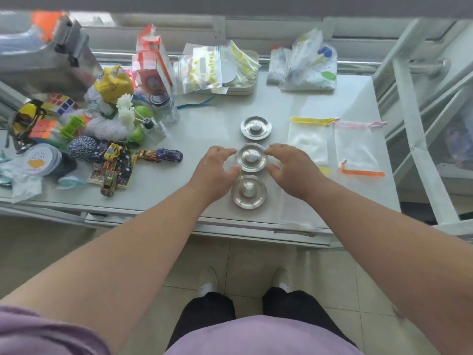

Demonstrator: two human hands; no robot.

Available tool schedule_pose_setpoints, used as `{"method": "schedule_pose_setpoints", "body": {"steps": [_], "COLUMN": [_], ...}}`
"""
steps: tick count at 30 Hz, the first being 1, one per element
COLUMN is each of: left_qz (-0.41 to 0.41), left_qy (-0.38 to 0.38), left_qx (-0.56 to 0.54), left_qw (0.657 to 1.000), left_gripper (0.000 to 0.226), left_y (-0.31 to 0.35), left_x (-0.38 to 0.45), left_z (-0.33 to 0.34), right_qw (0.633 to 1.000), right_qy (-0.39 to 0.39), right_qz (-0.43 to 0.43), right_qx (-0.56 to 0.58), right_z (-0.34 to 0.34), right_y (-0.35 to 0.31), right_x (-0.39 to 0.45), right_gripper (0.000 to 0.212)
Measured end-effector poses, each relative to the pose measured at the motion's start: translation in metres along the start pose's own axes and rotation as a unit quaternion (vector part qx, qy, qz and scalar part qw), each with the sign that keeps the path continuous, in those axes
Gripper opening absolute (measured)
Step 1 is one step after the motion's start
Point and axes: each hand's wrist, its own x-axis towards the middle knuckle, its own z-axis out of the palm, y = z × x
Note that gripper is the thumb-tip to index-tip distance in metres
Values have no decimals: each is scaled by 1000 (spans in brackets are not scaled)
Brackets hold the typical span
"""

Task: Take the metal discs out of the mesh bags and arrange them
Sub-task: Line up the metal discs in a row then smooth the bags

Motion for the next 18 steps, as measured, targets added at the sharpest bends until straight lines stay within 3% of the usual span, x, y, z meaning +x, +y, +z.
{"method": "schedule_pose_setpoints", "body": {"steps": [11,18], "left_qz": [43,29], "left_qy": [-81,-90], "left_qx": [157,160], "left_qw": [983,983], "left_gripper": [64,64], "left_y": [22,24], "left_x": [54,64], "left_z": [-6,-10], "right_qw": [990,992], "right_qy": [-43,-49], "right_qz": [-28,-32], "right_qx": [-128,-113], "right_z": [1,0], "right_y": [-13,-12], "right_x": [79,85], "right_gripper": [51,52]}}
